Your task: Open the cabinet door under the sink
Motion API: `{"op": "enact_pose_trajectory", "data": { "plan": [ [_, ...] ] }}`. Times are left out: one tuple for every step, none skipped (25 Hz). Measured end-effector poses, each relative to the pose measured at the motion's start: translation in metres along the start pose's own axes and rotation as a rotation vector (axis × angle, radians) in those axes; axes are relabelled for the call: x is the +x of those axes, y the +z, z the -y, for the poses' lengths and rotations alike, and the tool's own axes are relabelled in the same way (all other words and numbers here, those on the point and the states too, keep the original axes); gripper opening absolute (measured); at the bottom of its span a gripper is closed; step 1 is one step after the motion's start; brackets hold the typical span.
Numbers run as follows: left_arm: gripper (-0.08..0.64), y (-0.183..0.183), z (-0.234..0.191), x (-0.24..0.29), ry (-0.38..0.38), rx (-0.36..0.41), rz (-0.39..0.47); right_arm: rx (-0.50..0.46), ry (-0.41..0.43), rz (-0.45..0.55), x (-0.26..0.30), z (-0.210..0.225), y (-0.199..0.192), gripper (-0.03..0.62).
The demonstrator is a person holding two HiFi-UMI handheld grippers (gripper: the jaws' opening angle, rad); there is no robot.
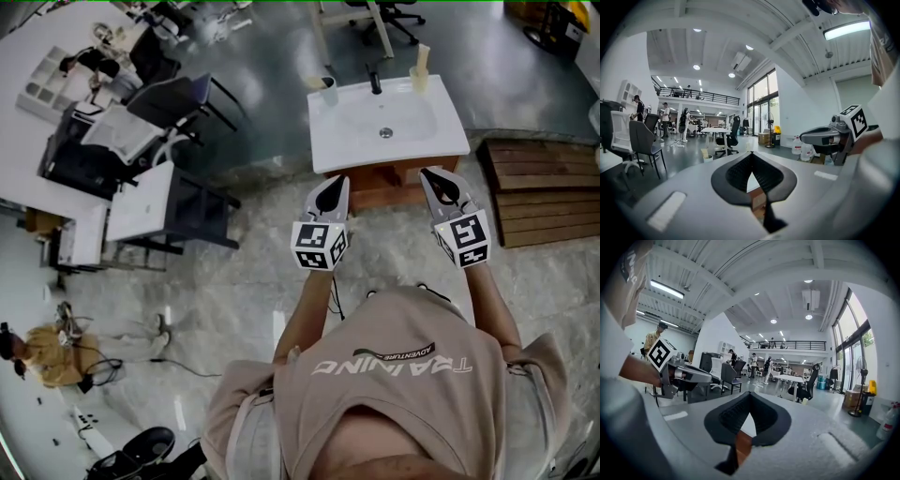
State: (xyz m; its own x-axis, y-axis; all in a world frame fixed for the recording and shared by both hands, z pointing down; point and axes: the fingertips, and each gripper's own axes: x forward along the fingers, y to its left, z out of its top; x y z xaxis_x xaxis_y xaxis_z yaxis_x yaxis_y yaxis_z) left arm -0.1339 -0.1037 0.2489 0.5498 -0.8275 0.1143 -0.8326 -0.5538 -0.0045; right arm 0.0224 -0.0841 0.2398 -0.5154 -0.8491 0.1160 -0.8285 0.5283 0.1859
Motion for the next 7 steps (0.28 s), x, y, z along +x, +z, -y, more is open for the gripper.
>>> {"op": "enact_pose_trajectory", "data": {
  "plan": [
    [0.017,0.0013,0.0006,0.0003,-0.003,0.003,0.000,0.002,0.000,0.001,0.0001,0.0004,0.0008,0.002],
    [0.017,0.0024,0.0011,0.0003,-0.007,0.005,-0.001,0.004,-0.001,0.002,-0.0001,0.0004,0.0016,0.002],
    [0.017,0.0032,0.0018,-0.0002,-0.010,0.007,-0.002,0.006,-0.001,0.002,-0.0008,-0.0002,0.0023,0.002],
    [0.017,0.0033,0.0026,-0.0013,-0.012,0.007,-0.004,0.007,-0.001,0.002,-0.0019,-0.0012,0.0027,0.002],
    [0.017,0.0029,0.0035,-0.0027,-0.014,0.005,-0.006,0.008,-0.001,0.001,-0.0032,-0.0025,0.0027,0.002],
    [0.017,0.0022,0.0045,-0.0042,-0.015,0.004,-0.009,0.008,0.000,0.000,-0.0047,-0.0039,0.0024,0.002],
    [0.017,0.0014,0.0055,-0.0059,-0.015,0.002,-0.012,0.009,0.002,-0.002,-0.0061,-0.0054,0.0021,0.002]
  ]
}}
